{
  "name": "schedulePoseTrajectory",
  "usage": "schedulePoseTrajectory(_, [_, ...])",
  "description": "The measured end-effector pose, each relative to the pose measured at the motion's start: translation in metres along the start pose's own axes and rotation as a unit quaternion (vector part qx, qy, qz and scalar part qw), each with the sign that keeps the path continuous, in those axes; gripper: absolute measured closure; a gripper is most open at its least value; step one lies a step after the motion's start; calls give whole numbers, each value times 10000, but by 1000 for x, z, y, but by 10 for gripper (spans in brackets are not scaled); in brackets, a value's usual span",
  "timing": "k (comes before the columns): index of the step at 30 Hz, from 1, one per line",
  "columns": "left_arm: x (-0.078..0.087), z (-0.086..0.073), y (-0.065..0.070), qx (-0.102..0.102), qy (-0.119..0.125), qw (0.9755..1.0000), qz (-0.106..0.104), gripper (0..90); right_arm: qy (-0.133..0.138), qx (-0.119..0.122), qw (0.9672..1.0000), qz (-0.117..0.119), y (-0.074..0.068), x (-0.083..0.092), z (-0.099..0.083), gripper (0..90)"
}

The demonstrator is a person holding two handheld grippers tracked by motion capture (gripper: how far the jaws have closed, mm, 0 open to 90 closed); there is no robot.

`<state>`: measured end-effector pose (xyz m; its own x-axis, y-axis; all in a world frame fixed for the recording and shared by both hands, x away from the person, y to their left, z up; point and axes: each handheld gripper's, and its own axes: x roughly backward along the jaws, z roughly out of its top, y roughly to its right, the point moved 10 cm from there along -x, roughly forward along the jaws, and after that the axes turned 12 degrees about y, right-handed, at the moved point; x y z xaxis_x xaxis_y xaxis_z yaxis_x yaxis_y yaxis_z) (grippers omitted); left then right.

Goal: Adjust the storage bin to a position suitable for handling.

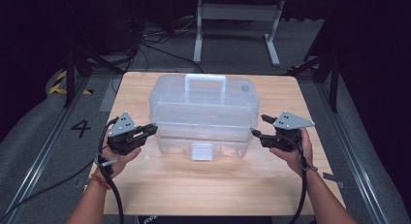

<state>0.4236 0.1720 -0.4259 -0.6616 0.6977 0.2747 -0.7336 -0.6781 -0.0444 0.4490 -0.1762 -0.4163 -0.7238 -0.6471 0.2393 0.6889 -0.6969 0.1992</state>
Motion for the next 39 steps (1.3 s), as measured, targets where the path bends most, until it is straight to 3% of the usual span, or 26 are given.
schedulePoseTrajectory(11, [5,1,0,-29,46,10000,26,780,302,-65,9994,-181,2,2,7,413])
schedulePoseTrajectory(18, [15,-10,-14,-39,-115,9990,420,747,407,-93,9986,-312,5,2,10,413])
schedulePoseTrajectory(25, [15,-41,-37,121,-557,9958,710,730,526,-138,9973,-494,8,2,16,413])
schedulePoseTrajectory(29, [8,-48,-43,194,-602,9955,705,730,574,-155,9965,-588,10,2,21,422])
schedulePoseTrajectory(34, [-1,-48,-36,184,-697,9959,555,730,688,-202,9948,-727,16,0,28,425])
schedulePoseTrajectory(35, [-4,-46,-33,90,-696,9964,482,730,703,-211,9946,-738,16,-1,29,429])
schedulePoseTrajectory(39, [-7,-44,-32,121,-694,9962,503,734,708,-150,9945,-761,17,-3,32,442])
